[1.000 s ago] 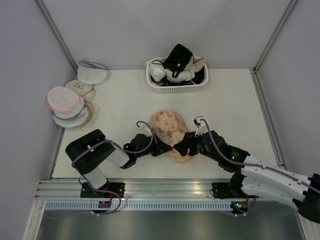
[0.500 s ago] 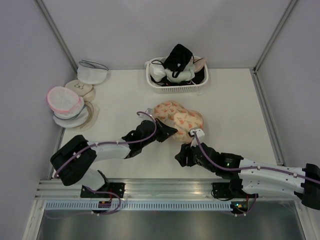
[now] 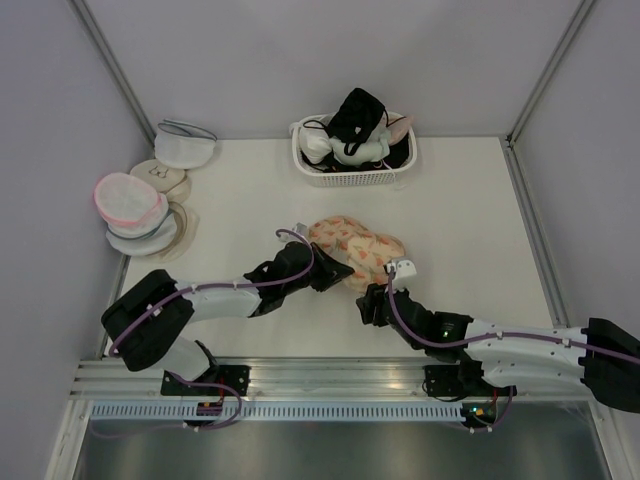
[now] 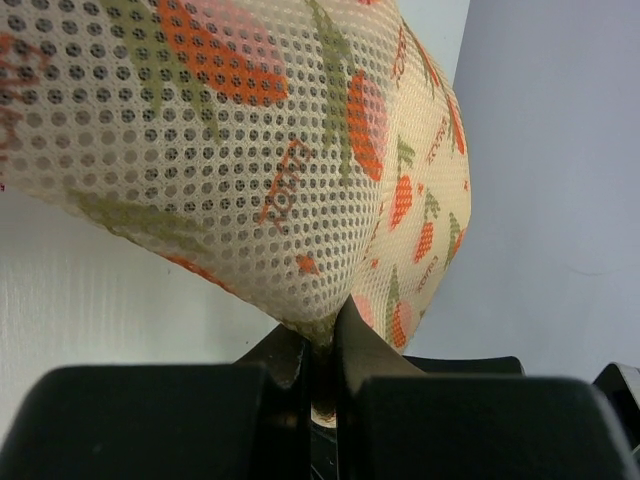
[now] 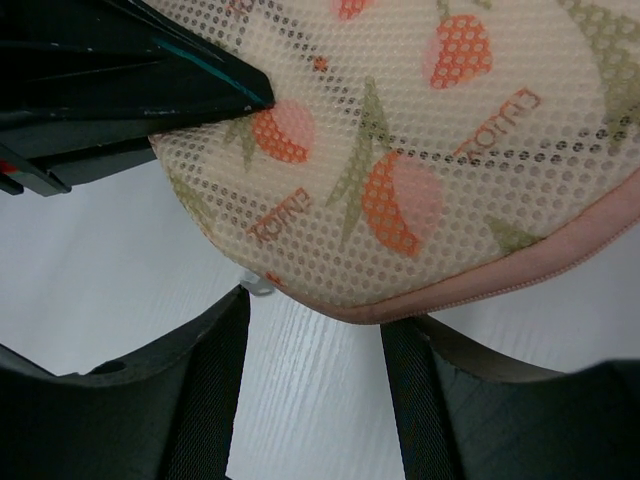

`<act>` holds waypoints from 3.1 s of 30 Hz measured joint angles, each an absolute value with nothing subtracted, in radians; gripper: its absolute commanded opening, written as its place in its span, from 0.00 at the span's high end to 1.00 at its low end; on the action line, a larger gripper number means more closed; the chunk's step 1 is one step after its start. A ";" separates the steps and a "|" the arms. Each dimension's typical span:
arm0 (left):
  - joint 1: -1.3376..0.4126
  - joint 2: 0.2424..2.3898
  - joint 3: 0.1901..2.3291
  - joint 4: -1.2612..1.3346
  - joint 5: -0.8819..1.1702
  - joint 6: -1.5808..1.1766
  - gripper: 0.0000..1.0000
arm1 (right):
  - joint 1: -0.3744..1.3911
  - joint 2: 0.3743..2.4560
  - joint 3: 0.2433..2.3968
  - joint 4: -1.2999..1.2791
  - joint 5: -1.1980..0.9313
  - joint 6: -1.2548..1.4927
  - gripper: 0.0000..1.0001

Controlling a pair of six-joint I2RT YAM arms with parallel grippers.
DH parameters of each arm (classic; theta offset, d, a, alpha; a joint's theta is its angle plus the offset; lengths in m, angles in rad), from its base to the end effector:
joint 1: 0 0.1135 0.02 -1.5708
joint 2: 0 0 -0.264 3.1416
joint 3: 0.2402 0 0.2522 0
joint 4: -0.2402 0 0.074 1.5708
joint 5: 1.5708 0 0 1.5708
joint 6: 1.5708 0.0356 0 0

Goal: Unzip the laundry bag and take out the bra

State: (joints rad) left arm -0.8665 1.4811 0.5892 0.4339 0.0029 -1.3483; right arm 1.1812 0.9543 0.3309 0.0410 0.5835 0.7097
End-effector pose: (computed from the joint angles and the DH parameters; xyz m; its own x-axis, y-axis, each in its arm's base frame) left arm 0.1910 -0.2250 0.1750 -0.8081 -0.5552 -0.1967 -0.1107 0.4711 -0.8751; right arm 0.0895 0.1664 0.1776 -0.5476 0.0979 -0.8310 -0.3169 0.8949 0.3143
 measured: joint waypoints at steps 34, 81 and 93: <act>-0.862 1.574 0.574 0.519 0.082 -1.414 0.98 | 1.189 0.942 0.319 0.093 0.620 0.732 1.00; -0.435 1.319 0.611 0.023 0.136 -0.913 0.98 | 1.193 1.040 0.705 -0.715 0.581 0.821 1.00; -0.463 1.265 0.515 0.144 0.249 -1.040 0.98 | 1.193 1.099 0.571 -0.224 0.455 0.712 0.52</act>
